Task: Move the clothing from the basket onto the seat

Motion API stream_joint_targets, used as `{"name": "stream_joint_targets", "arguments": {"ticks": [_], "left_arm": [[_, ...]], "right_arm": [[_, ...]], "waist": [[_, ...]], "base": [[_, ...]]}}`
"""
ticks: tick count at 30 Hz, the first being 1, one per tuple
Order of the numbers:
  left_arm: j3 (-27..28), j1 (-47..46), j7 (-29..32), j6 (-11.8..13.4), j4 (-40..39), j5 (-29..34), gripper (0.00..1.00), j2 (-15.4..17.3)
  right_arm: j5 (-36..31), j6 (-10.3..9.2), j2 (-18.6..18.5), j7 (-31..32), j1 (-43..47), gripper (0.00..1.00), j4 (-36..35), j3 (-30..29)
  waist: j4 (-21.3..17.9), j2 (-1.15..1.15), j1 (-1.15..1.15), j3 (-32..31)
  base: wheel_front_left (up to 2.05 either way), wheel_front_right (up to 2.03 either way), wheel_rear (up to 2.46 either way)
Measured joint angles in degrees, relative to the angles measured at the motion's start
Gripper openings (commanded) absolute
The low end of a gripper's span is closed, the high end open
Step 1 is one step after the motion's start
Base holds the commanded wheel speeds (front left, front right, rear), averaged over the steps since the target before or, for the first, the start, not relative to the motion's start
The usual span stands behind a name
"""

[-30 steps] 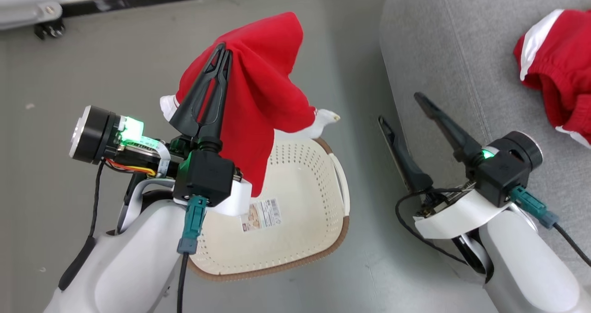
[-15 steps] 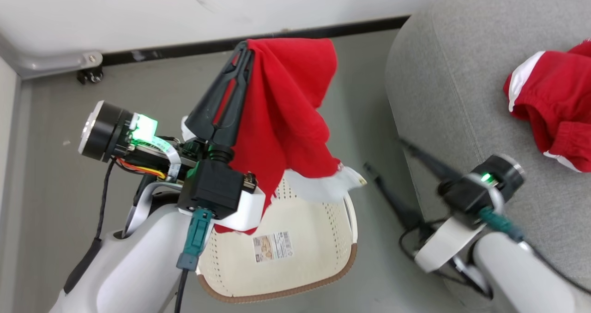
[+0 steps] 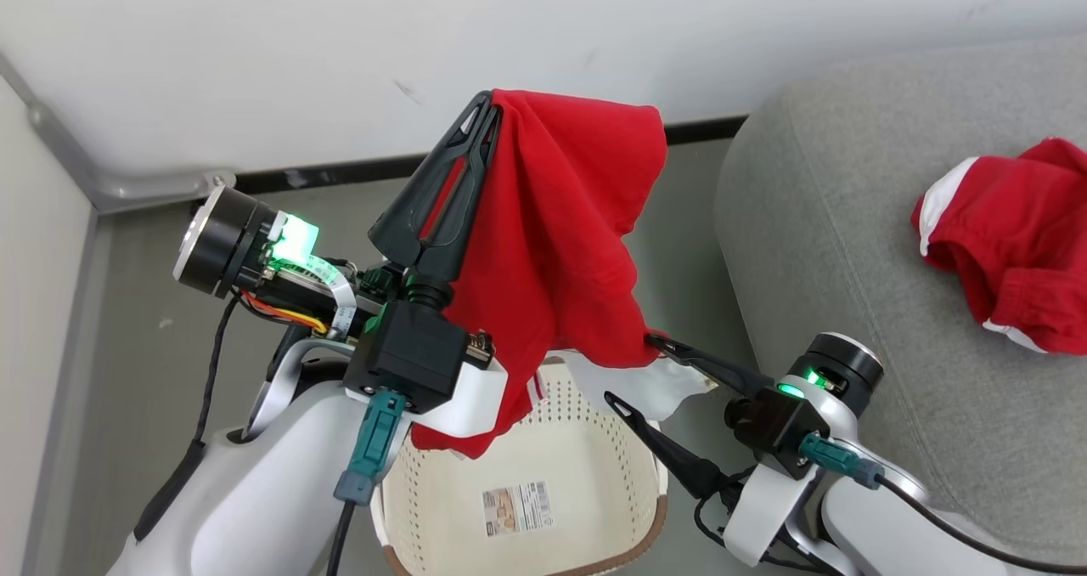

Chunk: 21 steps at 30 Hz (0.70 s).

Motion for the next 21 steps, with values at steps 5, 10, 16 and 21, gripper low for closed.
{"name": "stream_joint_targets", "arguments": {"ticks": [5,10,16,21], "left_arm": [[-0.3,0.0,0.0,-0.5,0.0,-0.4,0.0,-0.3],[-1.2,0.1,0.0,-1.2,0.0,-1.1,0.0,-1.1],[-2.3,0.1,0.0,-2.3,0.0,-1.9,0.0,-1.9],[-3.2,0.2,0.1,-3.0,-0.2,-2.0,0.0,-2.7]], "right_arm": [[1.0,0.0,-0.1,0.0,-0.2,1.0,0.7,0.1],[1.4,0.0,-0.4,-0.1,-1.4,1.0,1.1,-1.1],[3.0,0.0,0.2,-0.1,-1.4,1.0,1.5,1.1],[3.6,0.0,1.2,-0.1,-3.0,1.0,1.6,2.4]], "waist": [[0.4,0.0,0.0,-2.2],[1.0,0.0,0.0,-4.5],[1.7,0.0,0.0,-6.2],[2.3,0.0,0.0,-7.2]], "base": [[0.0,0.0,0.0],[0.0,0.0,0.0],[0.0,0.0,0.0],[0.0,0.0,0.0]]}}
